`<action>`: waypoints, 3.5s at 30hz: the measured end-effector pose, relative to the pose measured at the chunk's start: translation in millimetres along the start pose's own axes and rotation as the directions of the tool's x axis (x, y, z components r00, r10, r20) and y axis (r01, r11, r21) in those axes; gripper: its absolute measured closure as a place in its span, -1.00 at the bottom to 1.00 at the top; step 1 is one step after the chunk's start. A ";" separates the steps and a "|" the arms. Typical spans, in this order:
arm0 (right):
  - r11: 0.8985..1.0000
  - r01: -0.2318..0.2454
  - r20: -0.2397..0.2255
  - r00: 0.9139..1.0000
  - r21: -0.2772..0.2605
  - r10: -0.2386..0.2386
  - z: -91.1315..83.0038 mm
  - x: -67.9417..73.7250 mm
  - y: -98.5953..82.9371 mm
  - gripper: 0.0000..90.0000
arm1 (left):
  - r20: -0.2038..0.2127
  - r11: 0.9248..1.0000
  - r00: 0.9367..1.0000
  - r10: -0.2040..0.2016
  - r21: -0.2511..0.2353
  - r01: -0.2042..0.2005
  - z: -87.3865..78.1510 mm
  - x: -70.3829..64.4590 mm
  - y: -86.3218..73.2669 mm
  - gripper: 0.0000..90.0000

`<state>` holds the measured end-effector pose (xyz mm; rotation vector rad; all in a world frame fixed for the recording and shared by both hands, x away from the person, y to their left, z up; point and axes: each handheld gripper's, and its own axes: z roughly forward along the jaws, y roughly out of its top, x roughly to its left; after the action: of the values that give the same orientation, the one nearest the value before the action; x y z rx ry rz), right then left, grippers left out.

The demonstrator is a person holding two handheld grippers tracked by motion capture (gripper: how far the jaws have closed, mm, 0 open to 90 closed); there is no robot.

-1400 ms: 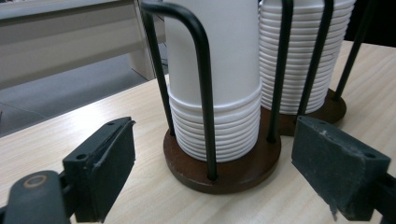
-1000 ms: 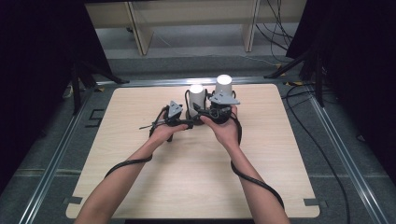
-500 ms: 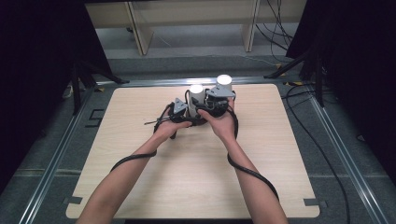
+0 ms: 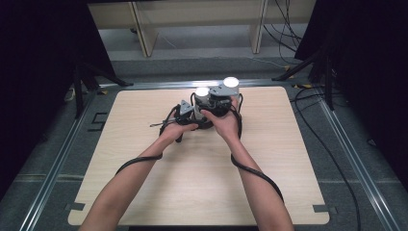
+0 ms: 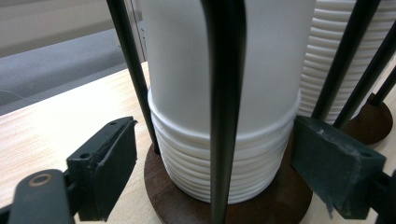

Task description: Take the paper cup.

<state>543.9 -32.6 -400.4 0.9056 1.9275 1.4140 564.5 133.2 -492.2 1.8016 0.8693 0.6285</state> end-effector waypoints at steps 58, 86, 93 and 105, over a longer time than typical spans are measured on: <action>1.000 -0.018 0.109 0.994 -0.021 0.020 9.6 2.1 13.5 -0.06 | -0.004 0.999 0.999 0.036 0.030 -0.036 1.4 -5.0 1.5 -0.55; 0.997 -0.076 0.120 0.990 0.031 0.072 23.8 6.4 5.9 -0.20 | -0.008 0.997 0.998 0.069 0.026 -0.069 0.1 -6.3 2.8 -0.52; 0.999 -0.044 0.117 0.992 -0.017 0.045 18.1 5.3 15.9 -0.19 | -0.010 0.997 0.997 0.072 0.024 -0.072 0.1 -6.6 2.9 -0.52; 0.996 -0.060 0.099 0.993 -0.067 0.067 5.2 6.9 33.6 -0.19 | -0.019 0.997 0.997 0.073 0.029 -0.072 -1.0 -7.1 3.3 -0.53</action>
<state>549.9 -17.1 -369.9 0.9967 1.7827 1.4297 560.3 127.3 -489.0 1.8623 0.8327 0.6842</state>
